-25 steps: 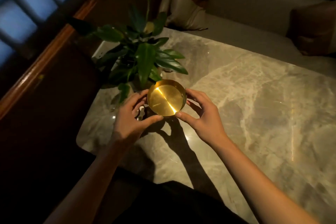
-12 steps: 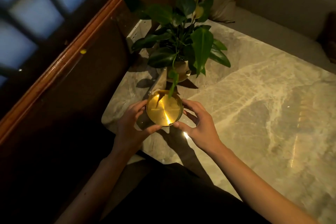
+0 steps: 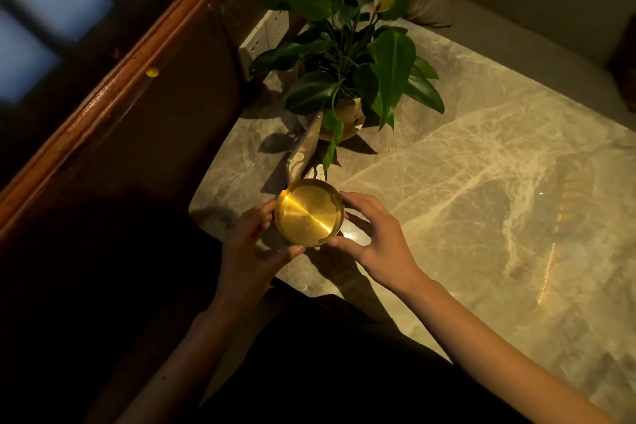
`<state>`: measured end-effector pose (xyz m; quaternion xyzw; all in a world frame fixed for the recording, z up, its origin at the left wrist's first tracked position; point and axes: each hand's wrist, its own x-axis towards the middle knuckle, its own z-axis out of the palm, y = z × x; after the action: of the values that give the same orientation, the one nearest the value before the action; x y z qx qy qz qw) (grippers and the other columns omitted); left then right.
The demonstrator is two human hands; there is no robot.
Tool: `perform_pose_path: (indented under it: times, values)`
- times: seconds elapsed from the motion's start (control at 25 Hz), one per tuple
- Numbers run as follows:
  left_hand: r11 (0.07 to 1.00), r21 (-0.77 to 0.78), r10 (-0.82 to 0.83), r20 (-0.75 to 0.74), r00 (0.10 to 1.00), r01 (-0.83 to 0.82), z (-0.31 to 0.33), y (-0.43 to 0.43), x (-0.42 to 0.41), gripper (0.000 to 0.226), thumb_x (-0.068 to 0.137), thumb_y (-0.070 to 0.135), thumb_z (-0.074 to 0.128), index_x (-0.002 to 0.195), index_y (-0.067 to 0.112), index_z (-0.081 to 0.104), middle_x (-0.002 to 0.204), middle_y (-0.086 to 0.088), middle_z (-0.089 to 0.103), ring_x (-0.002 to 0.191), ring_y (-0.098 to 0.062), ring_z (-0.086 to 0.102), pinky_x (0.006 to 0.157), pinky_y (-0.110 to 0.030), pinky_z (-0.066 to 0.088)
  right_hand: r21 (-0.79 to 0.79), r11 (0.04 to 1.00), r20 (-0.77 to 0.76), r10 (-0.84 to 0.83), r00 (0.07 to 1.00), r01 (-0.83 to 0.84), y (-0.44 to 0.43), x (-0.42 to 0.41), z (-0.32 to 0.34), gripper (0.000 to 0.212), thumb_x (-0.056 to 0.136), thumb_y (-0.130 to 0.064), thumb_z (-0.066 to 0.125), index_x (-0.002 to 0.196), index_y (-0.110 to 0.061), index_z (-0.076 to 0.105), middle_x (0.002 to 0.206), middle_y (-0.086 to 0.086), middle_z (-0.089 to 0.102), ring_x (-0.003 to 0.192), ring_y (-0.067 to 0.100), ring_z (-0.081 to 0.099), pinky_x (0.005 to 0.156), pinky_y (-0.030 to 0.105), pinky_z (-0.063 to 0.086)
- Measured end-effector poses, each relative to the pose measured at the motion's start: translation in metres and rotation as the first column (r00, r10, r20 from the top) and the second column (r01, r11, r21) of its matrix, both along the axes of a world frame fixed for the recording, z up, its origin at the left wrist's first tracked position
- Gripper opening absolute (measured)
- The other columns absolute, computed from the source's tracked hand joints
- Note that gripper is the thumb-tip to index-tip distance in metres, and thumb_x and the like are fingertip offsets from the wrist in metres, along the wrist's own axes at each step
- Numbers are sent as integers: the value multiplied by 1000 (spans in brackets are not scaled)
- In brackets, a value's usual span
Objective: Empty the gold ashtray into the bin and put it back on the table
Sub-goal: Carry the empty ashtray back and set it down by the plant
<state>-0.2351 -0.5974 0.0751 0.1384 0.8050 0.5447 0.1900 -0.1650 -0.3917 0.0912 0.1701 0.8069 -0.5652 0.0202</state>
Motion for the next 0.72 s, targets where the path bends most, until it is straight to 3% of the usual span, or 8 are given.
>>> perform_pose_path:
  times: [0.2,0.32,0.48,0.72]
  values:
    - [999,-23,-22,29,999,23,-18,-10,-5,74,65,18,86,131,24,53,128,17,56,123,-4,53,98,-17,44,7,1000,43,-2,999,1,-9,0,-17,68,72,-17,85,133,-17,54,128,-1,55,120,2,53,102,16,44]
    - [999,-32,-5,59,998,7,-31,-17,-6,76,65,16,87,132,20,53,132,6,57,124,-7,54,98,-12,44,41,999,71,5,997,-8,-18,-1,-31,69,72,-20,84,134,-16,54,128,-1,55,122,11,54,105,27,47]
    - [999,-46,31,112,993,-26,-48,-27,-2,79,62,13,89,133,21,53,135,1,56,125,-11,54,102,-27,48,91,995,119,25,993,-36,-30,-2,-49,68,72,-24,83,133,-19,53,126,-2,55,120,16,55,105,40,48]
    - [994,-112,24,73,997,-15,-72,-37,-6,82,60,13,90,134,14,54,133,1,53,123,-17,55,100,-31,51,95,995,204,11,979,-31,-46,-14,-60,66,71,-18,84,130,-16,55,123,1,55,112,10,53,101,27,47]
